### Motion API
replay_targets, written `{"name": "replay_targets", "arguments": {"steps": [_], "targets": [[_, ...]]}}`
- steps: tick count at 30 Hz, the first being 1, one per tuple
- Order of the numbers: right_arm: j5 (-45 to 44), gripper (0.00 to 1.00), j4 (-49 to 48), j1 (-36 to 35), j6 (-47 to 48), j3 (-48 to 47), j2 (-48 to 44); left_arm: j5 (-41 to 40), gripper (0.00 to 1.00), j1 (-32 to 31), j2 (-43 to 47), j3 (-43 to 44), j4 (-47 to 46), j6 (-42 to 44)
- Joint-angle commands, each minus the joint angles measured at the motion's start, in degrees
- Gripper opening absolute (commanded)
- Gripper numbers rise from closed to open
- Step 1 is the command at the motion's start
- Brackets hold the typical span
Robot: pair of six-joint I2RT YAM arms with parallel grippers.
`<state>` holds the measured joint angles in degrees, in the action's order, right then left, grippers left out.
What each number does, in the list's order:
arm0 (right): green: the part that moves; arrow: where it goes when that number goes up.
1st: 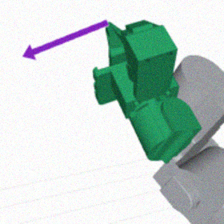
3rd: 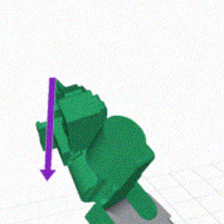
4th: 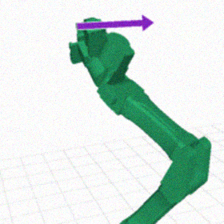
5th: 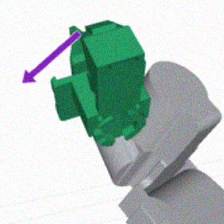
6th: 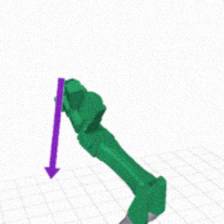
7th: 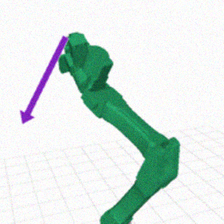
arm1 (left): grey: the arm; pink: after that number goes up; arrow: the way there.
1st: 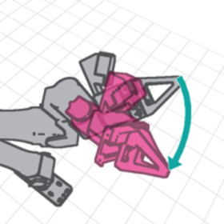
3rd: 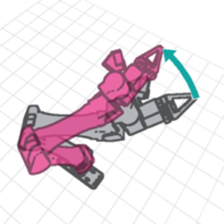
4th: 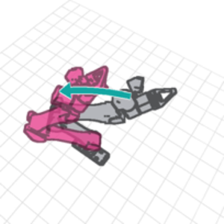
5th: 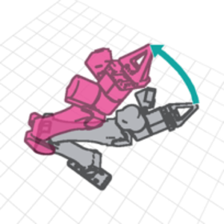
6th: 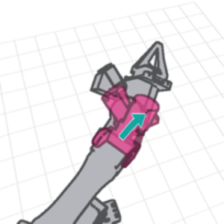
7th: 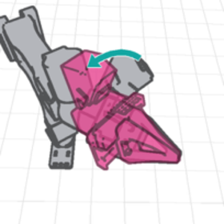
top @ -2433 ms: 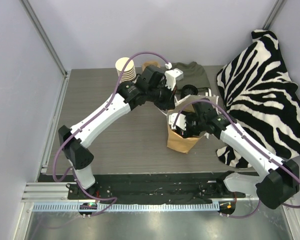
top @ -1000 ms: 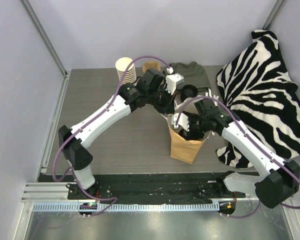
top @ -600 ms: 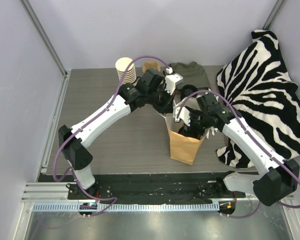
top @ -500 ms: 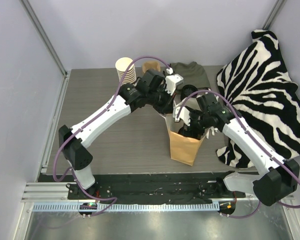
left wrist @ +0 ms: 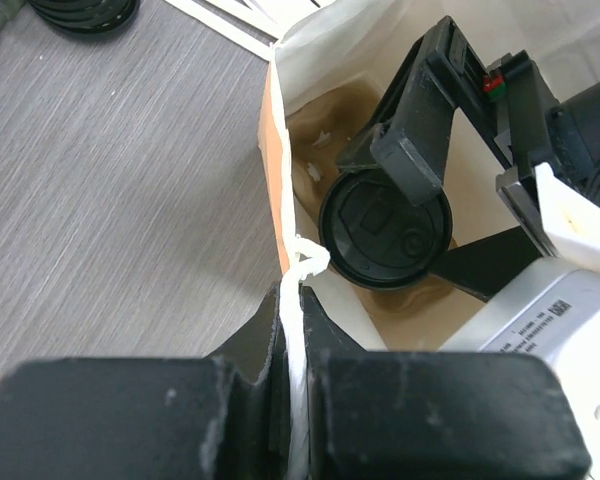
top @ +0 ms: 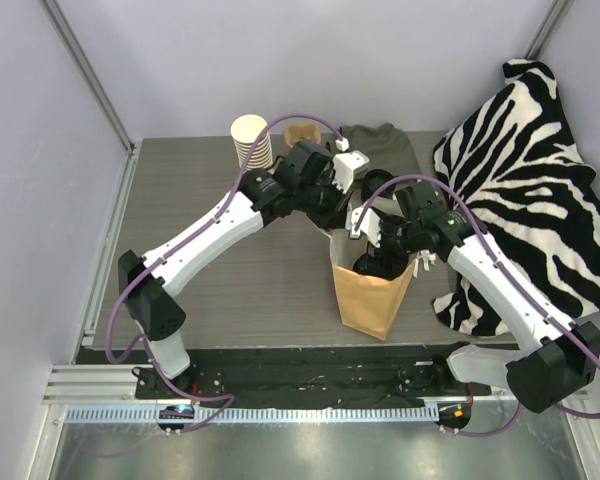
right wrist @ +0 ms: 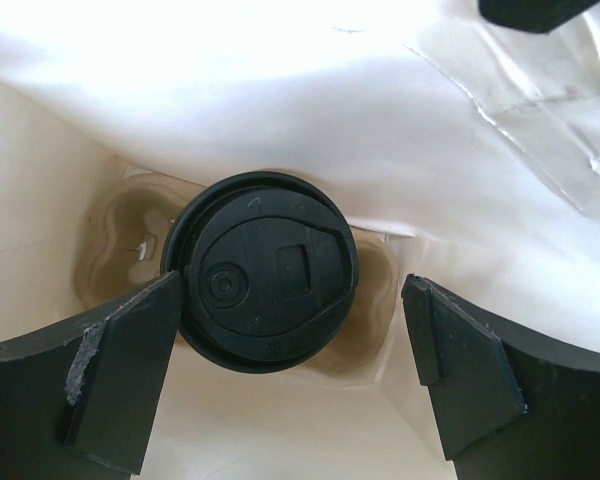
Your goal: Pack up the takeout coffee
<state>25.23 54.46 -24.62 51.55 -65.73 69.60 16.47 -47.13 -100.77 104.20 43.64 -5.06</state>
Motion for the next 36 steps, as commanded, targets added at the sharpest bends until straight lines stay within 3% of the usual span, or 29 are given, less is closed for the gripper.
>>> {"name": "replay_targets", "arguments": {"steps": [1, 27, 36], "targets": [[0.4, 1.0, -0.8, 0.6, -1.1, -2.2, -1.8, -0.7, 0.0, -0.1, 2.4, 0.8, 0.5, 1.8], [0.1, 1.0, -5.6, 1.0, -3.5, -1.5, -2.8, -4.5, 0.0, -0.9, 5.8, -0.6, -1.7, 4.8], [0.3, 1.0, -11.1, 0.9, -6.2, -0.5, -3.0, -9.3, 0.0, -1.9, 6.8, -2.6, -4.1, 13.3]]}}
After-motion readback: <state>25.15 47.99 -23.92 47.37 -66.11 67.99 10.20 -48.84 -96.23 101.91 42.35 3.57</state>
